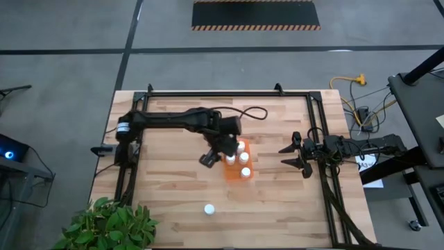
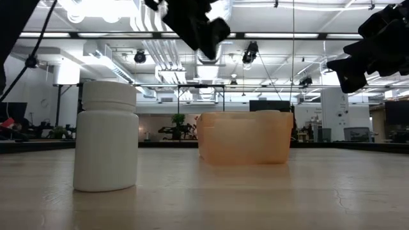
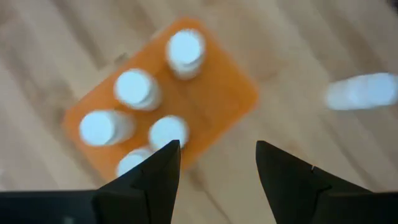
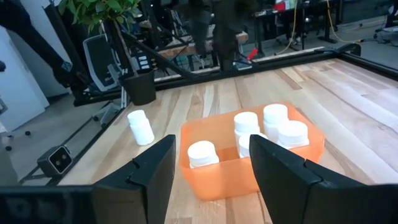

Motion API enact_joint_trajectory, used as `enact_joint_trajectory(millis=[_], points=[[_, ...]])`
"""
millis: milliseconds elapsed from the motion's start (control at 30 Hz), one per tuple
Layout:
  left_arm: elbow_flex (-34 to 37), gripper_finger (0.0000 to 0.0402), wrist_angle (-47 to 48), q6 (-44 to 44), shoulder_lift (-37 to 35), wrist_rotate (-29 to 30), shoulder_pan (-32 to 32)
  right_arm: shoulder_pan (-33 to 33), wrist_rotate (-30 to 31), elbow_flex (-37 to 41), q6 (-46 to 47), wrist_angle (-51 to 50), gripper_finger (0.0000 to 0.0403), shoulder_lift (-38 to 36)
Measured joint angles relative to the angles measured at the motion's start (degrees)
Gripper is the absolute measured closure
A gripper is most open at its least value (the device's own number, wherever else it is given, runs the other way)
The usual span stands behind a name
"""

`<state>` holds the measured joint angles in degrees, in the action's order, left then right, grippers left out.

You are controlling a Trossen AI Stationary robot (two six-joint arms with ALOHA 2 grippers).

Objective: Pick and place pill bottles into a basket
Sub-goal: Put the white pill bottle into the orange bin

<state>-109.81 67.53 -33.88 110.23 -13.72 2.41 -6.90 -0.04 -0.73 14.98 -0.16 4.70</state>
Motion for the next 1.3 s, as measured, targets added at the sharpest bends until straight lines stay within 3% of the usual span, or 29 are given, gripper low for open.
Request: enact_joint_trajectory(millis=[433, 733, 867, 1067, 1300], points=[[9.2, 0.0211, 0.6, -1.6, -10.1, -0.1, -6.9, 0.0, 0.0, 0.0, 0.0, 0.0, 0.0209, 0.5], [14.5, 0.0211, -0.6, 9.2, -11.1, 0.7, -12.8, 0.0, 0.0, 0.0, 0.0, 0.0, 0.0209, 0.7], [16.1, 0.0211, -5.8, 14.8, -11.1, 0.9, -16.6, 0.0, 0.0, 0.0, 0.0, 0.0, 0.0209, 0.7], [17.6, 0.0211, -10.6, 23.4, -11.0, 7.8, -21.8, 0.0, 0.0, 0.0, 0.0, 0.0, 0.0209, 0.7], [17.9, 0.021, -12.7, 32.1, -10.0, 9.8, -25.8, 0.0, 0.0, 0.0, 0.0, 0.0, 0.0209, 0.7]])
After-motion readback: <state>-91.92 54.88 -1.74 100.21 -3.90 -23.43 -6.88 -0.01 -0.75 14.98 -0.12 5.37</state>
